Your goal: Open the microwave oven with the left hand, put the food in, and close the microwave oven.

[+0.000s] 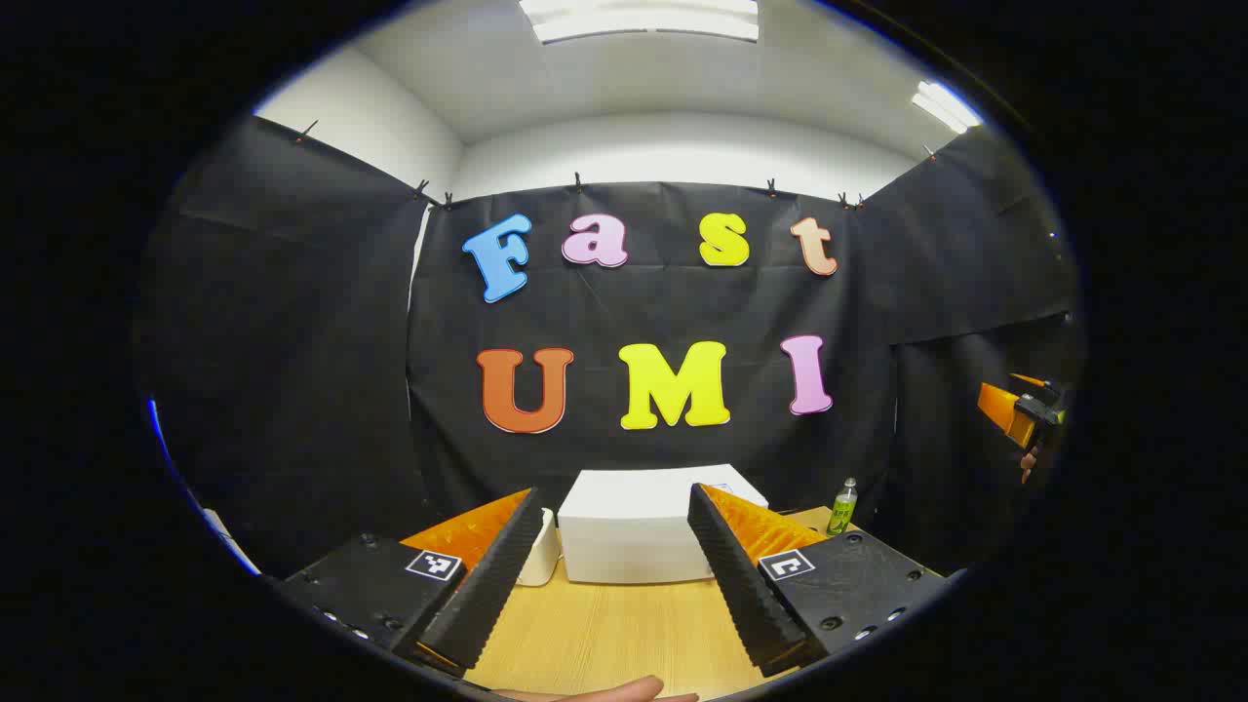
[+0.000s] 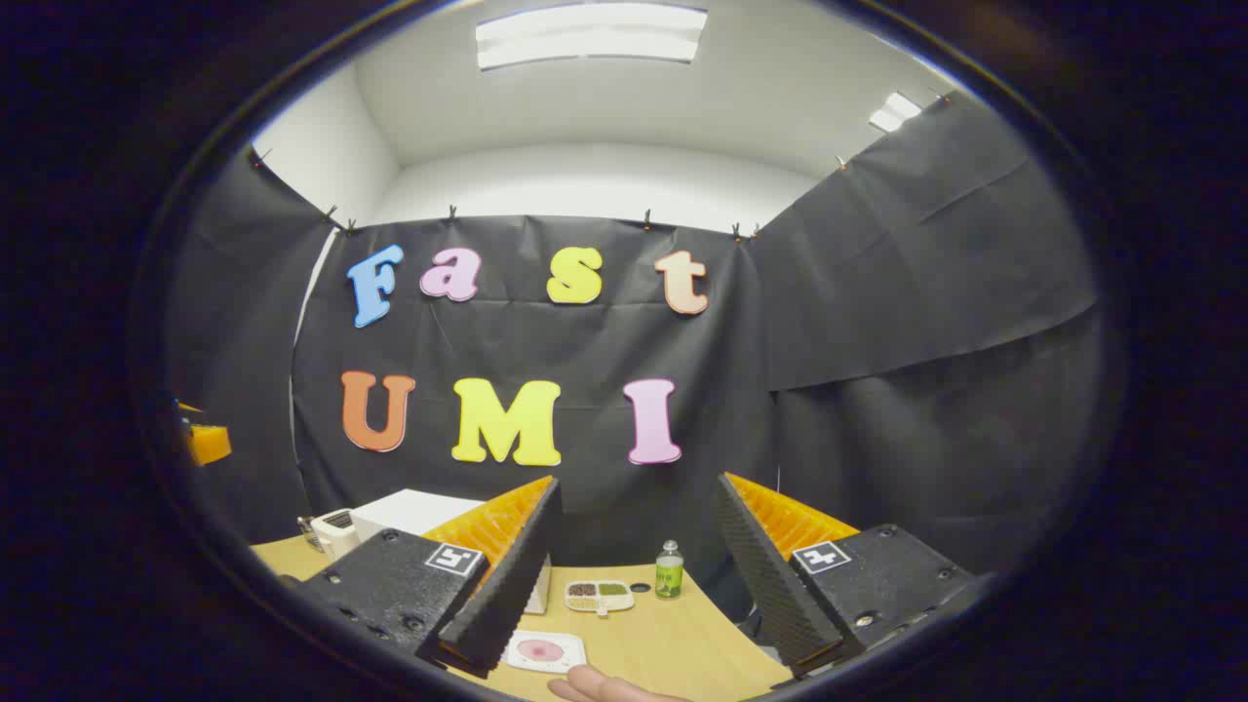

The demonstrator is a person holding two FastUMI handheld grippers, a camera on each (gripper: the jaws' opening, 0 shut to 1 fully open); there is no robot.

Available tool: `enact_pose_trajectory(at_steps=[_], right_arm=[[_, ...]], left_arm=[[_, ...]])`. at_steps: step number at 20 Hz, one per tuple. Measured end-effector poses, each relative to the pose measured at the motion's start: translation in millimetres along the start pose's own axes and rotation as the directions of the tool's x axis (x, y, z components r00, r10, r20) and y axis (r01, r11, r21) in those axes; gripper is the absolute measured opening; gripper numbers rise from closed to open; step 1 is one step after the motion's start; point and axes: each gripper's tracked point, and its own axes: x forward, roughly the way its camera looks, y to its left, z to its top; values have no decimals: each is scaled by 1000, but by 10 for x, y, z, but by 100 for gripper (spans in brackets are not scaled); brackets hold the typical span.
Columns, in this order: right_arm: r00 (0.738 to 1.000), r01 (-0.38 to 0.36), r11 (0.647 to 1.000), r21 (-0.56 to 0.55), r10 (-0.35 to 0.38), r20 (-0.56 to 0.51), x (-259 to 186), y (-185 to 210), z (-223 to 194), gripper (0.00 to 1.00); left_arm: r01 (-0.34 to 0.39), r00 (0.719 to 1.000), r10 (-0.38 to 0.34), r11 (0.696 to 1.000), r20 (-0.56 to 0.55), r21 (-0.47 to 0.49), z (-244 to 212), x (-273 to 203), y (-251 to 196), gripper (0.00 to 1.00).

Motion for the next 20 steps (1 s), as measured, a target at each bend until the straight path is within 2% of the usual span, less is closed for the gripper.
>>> enact_pose_trajectory(at_steps=[1,2,6,7,8,11,12,13,14,17,19,20], right_arm=[[1000,1,1000,-2,-1,-2,-8,-12,-13,91],[1000,3,1000,-8,-3,-9,-7,-30,-18,100],[1000,17,1000,-6,-17,-26,79,-113,-87,100],[999,22,1000,-6,-22,-25,91,-130,-108,100],[999,27,1000,-7,-27,-24,103,-152,-119,100],[999,35,999,-10,-35,-29,120,-221,-170,100],[999,37,999,-8,-37,-35,136,-241,-187,100],[999,37,999,-6,-37,-39,156,-254,-214,100],[998,38,999,-6,-38,-42,178,-273,-235,100],[999,27,1000,-7,-28,-45,209,-276,-297,100],[999,15,1000,-8,-15,-44,228,-259,-322,100],[999,11,1000,-7,-11,-43,241,-264,-328,91]], left_arm=[[-2,1000,2,1000,8,0,11,12,29,84],[-4,1000,4,1000,14,3,31,5,42,84],[-7,1000,7,1000,20,3,41,13,64,84],[-1,1000,1,1000,20,4,36,6,54,94],[6,1000,-6,1000,17,5,31,0,43,84],[26,999,-26,1000,18,17,30,-2,-10,84],[30,999,-31,999,23,20,27,9,-36,94],[33,999,-34,999,32,24,48,5,-65,84],[31,999,-31,999,37,23,55,13,-72,94],[22,999,-21,999,46,-31,15,135,-161,94],[-13,999,15,998,45,-57,-29,294,-150,94],[-48,998,50,998,41,-47,-88,403,-100,95]])
